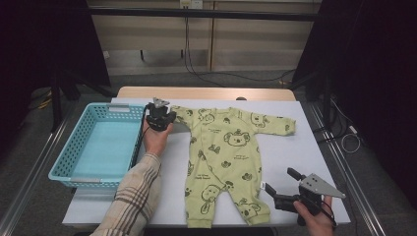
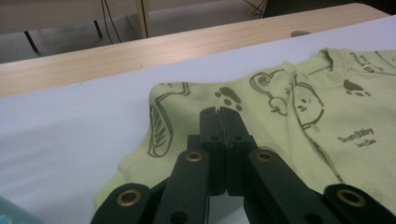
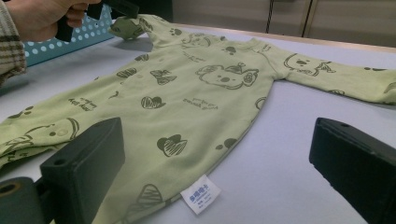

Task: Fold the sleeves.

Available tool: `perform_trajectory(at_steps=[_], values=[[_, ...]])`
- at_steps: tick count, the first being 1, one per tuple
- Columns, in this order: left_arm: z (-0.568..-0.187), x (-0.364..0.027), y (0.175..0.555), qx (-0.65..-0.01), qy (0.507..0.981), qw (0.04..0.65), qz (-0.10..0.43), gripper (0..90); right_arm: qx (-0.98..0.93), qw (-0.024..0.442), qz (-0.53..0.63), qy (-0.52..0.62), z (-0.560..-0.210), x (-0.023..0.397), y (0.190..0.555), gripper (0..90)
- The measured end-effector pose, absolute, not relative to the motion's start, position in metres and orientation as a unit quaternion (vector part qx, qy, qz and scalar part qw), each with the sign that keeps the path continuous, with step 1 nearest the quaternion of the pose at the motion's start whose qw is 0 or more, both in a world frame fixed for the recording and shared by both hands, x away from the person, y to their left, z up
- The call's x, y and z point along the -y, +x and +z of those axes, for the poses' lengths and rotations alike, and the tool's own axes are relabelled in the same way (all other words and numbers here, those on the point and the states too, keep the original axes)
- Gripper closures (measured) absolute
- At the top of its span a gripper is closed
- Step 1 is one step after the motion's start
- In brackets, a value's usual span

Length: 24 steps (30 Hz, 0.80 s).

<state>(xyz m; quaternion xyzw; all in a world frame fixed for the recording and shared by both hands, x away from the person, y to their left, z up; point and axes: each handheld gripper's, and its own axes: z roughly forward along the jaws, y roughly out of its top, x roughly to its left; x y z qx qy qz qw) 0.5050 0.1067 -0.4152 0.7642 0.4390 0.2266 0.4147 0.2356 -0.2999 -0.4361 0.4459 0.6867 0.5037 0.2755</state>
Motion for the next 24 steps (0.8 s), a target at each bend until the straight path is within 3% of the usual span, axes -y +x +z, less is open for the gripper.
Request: perform_trajectory(at_steps=[3, 9, 13, 24], values=[[-0.414, -0.099, 0.502, -0.442, 0.747, 0.441, 0.228, 89.5, -0.687, 0.277, 0.504, 0.445, -0.436, 0.3, 0.235, 2.9], [-0.408, -0.089, 0.499, -0.407, 0.767, 0.443, 0.222, 89.5, -0.688, 0.278, 0.503, 0.443, -0.436, 0.3, 0.235, 2.9], [-0.409, -0.073, 0.496, -0.405, 0.755, 0.465, 0.222, 89.5, -0.687, 0.274, 0.503, 0.447, -0.436, 0.3, 0.236, 2.9], [-0.416, -0.046, 0.49, -0.349, 0.794, 0.457, 0.198, 89.4, -0.687, 0.275, 0.504, 0.445, -0.436, 0.301, 0.236, 2.9]])
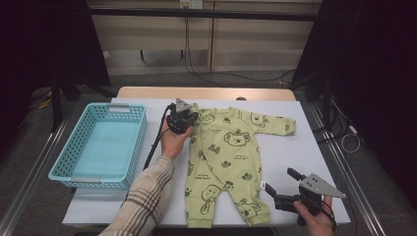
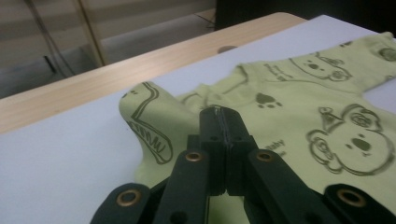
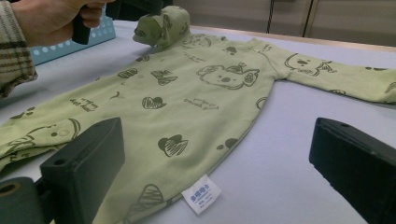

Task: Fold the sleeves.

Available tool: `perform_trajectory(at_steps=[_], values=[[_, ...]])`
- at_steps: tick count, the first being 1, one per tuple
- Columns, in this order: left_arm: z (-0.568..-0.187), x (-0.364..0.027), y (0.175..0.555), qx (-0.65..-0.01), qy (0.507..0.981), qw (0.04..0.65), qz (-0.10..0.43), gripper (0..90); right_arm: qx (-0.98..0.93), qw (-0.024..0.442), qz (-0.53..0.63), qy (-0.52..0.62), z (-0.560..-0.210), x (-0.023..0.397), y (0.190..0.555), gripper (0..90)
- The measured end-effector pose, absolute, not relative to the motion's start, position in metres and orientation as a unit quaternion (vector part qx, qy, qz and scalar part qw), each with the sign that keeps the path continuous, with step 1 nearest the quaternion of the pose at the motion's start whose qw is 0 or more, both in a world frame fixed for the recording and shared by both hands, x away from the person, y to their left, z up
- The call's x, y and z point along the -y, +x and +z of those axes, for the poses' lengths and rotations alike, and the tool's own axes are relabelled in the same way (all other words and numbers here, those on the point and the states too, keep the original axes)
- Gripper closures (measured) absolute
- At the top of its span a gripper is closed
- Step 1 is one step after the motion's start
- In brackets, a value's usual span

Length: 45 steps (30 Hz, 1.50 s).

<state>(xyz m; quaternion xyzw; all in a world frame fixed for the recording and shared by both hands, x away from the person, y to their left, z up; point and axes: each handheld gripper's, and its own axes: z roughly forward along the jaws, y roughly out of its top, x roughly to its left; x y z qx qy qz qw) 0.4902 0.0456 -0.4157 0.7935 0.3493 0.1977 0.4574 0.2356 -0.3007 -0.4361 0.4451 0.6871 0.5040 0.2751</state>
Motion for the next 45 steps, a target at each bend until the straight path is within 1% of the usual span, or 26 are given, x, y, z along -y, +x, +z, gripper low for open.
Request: perform_trajectory(at_steps=[3, 7, 9, 16, 22, 28, 37, 40, 42, 45], values=[[-0.425, -0.037, 0.49, -0.35, 0.789, 0.47, 0.183, 89.4, -0.688, 0.274, 0.504, 0.443, -0.436, 0.3, 0.235, 2.9], [-0.435, -0.031, 0.491, -0.336, 0.807, 0.454, 0.169, 89.3, -0.688, 0.274, 0.505, 0.443, -0.436, 0.3, 0.235, 2.9], [-0.439, -0.026, 0.49, -0.347, 0.8, 0.463, 0.16, 89.3, -0.688, 0.274, 0.505, 0.444, -0.436, 0.301, 0.236, 2.9], [-0.447, -0.021, 0.493, -0.347, 0.806, 0.457, 0.148, 89.1, -0.685, 0.27, 0.509, 0.445, -0.436, 0.3, 0.235, 2.9], [-0.451, -0.016, 0.493, -0.346, 0.812, 0.449, 0.138, 89.0, -0.685, 0.271, 0.508, 0.446, -0.436, 0.3, 0.235, 2.9], [-0.454, -0.015, 0.493, -0.34, 0.819, 0.44, 0.14, 88.8, -0.686, 0.27, 0.508, 0.445, -0.436, 0.3, 0.235, 2.8], [-0.461, -0.011, 0.494, -0.35, 0.823, 0.427, 0.136, 88.2, -0.682, 0.274, 0.51, 0.446, -0.436, 0.3, 0.235, 2.8], [-0.46, -0.012, 0.494, -0.352, 0.823, 0.427, 0.132, 86.0, -0.687, 0.278, 0.508, 0.439, -0.436, 0.301, 0.235, 2.8], [-0.46, -0.014, 0.495, -0.36, 0.814, 0.441, 0.116, 82.7, -0.681, 0.274, 0.513, 0.445, -0.435, 0.3, 0.234, 2.6], [-0.455, -0.019, 0.494, -0.361, 0.813, 0.44, 0.12, 78.4, -0.677, 0.27, 0.521, 0.445, -0.434, 0.301, 0.234, 2.3]])
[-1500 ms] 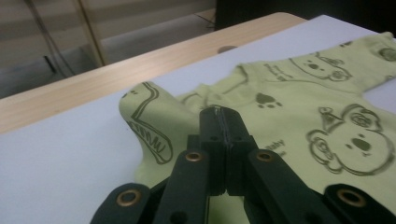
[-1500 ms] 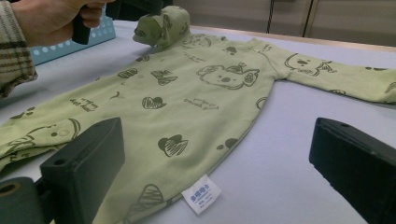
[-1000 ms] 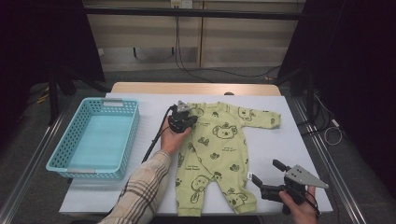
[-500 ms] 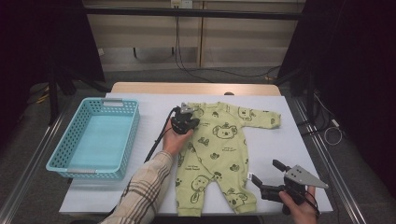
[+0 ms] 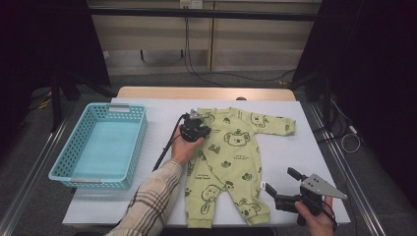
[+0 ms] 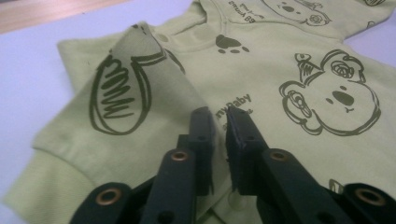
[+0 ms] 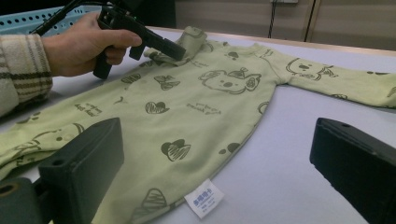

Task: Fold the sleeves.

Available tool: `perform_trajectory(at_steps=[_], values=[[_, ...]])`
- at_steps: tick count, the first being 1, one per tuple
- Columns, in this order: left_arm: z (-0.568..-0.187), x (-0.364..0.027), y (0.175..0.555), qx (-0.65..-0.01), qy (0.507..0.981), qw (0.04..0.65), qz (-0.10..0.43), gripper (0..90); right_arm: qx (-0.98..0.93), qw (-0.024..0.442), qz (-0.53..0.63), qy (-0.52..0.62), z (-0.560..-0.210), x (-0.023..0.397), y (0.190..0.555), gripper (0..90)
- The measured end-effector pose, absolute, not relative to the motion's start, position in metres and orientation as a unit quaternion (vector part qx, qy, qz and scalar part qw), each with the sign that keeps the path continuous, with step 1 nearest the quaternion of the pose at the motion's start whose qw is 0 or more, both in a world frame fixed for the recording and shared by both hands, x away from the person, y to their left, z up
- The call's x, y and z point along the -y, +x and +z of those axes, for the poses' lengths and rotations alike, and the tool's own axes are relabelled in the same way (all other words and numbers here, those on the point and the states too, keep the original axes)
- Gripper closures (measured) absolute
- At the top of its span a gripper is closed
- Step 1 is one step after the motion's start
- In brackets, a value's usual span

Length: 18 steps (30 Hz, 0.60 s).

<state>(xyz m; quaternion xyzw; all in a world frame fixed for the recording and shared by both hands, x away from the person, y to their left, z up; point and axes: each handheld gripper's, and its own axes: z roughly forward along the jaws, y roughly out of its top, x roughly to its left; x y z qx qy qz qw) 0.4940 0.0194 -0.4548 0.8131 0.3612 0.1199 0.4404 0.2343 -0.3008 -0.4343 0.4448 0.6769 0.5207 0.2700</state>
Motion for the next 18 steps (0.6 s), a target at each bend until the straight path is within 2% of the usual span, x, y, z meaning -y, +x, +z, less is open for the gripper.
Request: perform_trajectory(at_steps=[4, 8, 13, 15, 18], values=[[-0.444, -0.027, 0.489, -0.356, 0.809, 0.451, 0.125, 66.7, -0.676, 0.272, 0.518, 0.448, -0.434, 0.301, 0.236, 2.3], [-0.432, -0.039, 0.484, -0.35, 0.815, 0.44, 0.142, 50.5, -0.674, 0.28, 0.52, 0.444, -0.434, 0.301, 0.237, 2.4], [-0.429, -0.052, 0.484, -0.382, 0.788, 0.455, 0.161, 28.8, -0.67, 0.287, 0.517, 0.448, -0.433, 0.301, 0.236, 2.4], [-0.428, -0.062, 0.488, -0.382, 0.798, 0.436, 0.167, 20.2, -0.673, 0.296, 0.515, 0.441, -0.433, 0.303, 0.237, 2.4], [-0.428, -0.074, 0.493, -0.41, 0.791, 0.422, 0.167, 16.1, -0.669, 0.298, 0.519, 0.44, -0.432, 0.302, 0.236, 2.4]])
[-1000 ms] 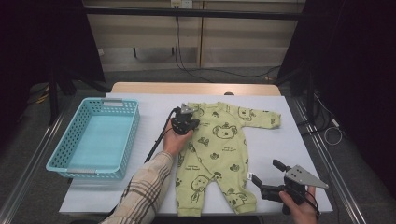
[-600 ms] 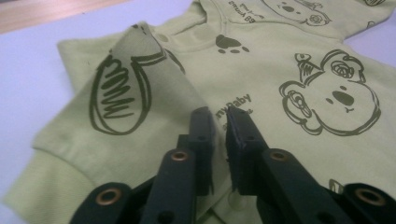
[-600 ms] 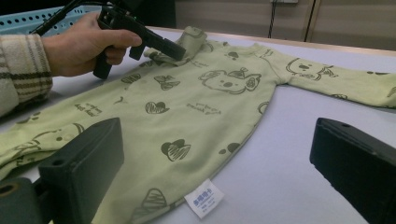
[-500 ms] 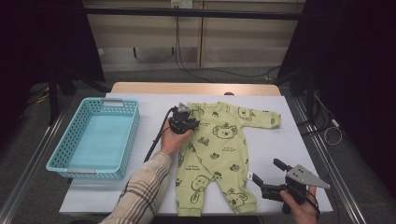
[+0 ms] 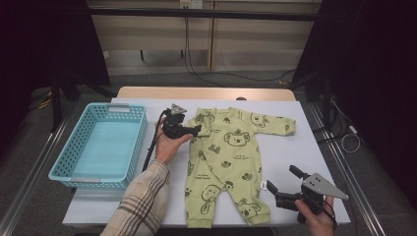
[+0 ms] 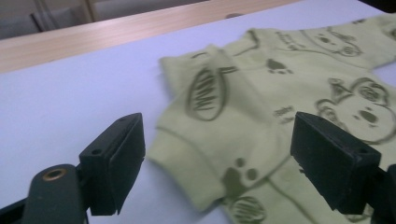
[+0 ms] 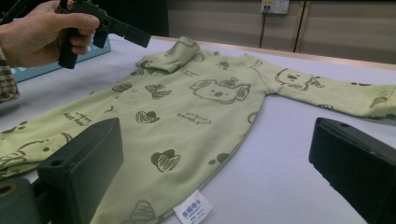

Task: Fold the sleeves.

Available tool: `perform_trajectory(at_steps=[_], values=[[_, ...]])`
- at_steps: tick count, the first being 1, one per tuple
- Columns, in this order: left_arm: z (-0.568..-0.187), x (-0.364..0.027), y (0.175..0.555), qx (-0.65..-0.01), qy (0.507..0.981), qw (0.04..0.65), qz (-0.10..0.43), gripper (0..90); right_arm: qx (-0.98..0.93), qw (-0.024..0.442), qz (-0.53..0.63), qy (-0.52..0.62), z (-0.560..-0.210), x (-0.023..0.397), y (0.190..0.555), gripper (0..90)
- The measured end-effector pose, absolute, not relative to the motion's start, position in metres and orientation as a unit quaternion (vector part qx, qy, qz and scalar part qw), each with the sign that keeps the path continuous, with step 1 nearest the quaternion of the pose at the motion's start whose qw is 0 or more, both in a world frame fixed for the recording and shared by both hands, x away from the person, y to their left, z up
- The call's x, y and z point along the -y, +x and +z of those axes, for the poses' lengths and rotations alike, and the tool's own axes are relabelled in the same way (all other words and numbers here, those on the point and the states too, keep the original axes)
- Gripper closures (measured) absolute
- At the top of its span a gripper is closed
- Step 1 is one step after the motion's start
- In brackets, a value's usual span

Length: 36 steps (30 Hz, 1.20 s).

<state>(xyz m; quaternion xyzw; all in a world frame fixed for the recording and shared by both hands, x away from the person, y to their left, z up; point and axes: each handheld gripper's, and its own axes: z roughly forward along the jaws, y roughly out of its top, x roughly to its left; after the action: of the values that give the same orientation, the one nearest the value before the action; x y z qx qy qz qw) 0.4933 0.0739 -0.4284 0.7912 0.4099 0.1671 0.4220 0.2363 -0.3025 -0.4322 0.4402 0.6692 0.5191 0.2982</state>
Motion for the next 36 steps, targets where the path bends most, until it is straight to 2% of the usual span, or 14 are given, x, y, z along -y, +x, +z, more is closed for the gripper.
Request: perform_trajectory(at_steps=[2, 6, 8, 12, 17, 18, 19, 23, 26, 31, 36], values=[[-0.43, -0.076, 0.496, -0.428, 0.774, 0.433, 0.172, 12.7, -0.666, 0.298, 0.52, 0.443, -0.432, 0.302, 0.236, 2.4], [-0.429, -0.083, 0.499, -0.418, 0.786, 0.417, 0.182, 13.8, -0.667, 0.298, 0.52, 0.442, -0.432, 0.302, 0.236, 2.4], [-0.43, -0.082, 0.499, -0.429, 0.774, 0.429, 0.182, 15.0, -0.672, 0.3, 0.517, 0.437, -0.432, 0.303, 0.236, 2.3], [-0.438, -0.084, 0.503, -0.423, 0.793, 0.395, 0.189, 14.1, -0.674, 0.299, 0.517, 0.435, -0.433, 0.303, 0.236, 2.3], [-0.453, -0.079, 0.508, -0.443, 0.796, 0.366, 0.188, 13.5, -0.675, 0.298, 0.516, 0.436, -0.433, 0.302, 0.236, 2.2], [-0.456, -0.076, 0.509, -0.458, 0.785, 0.371, 0.192, 13.6, -0.675, 0.298, 0.516, 0.435, -0.433, 0.302, 0.236, 2.2], [-0.457, -0.077, 0.509, -0.448, 0.796, 0.358, 0.195, 14.3, -0.676, 0.296, 0.517, 0.434, -0.433, 0.302, 0.236, 2.2], [-0.46, -0.074, 0.509, -0.454, 0.787, 0.365, 0.201, 19.6, -0.68, 0.294, 0.513, 0.434, -0.434, 0.302, 0.236, 2.1], [-0.462, -0.076, 0.509, -0.437, 0.805, 0.358, 0.182, 34.2, -0.682, 0.293, 0.512, 0.432, -0.434, 0.301, 0.236, 2.0], [-0.463, -0.075, 0.509, -0.429, 0.807, 0.367, 0.175, 42.8, -0.685, 0.29, 0.509, 0.433, -0.435, 0.3, 0.237, 1.9], [-0.461, -0.073, 0.506, -0.421, 0.813, 0.366, 0.165, 55.1, -0.686, 0.288, 0.509, 0.432, -0.435, 0.299, 0.237, 1.9]])
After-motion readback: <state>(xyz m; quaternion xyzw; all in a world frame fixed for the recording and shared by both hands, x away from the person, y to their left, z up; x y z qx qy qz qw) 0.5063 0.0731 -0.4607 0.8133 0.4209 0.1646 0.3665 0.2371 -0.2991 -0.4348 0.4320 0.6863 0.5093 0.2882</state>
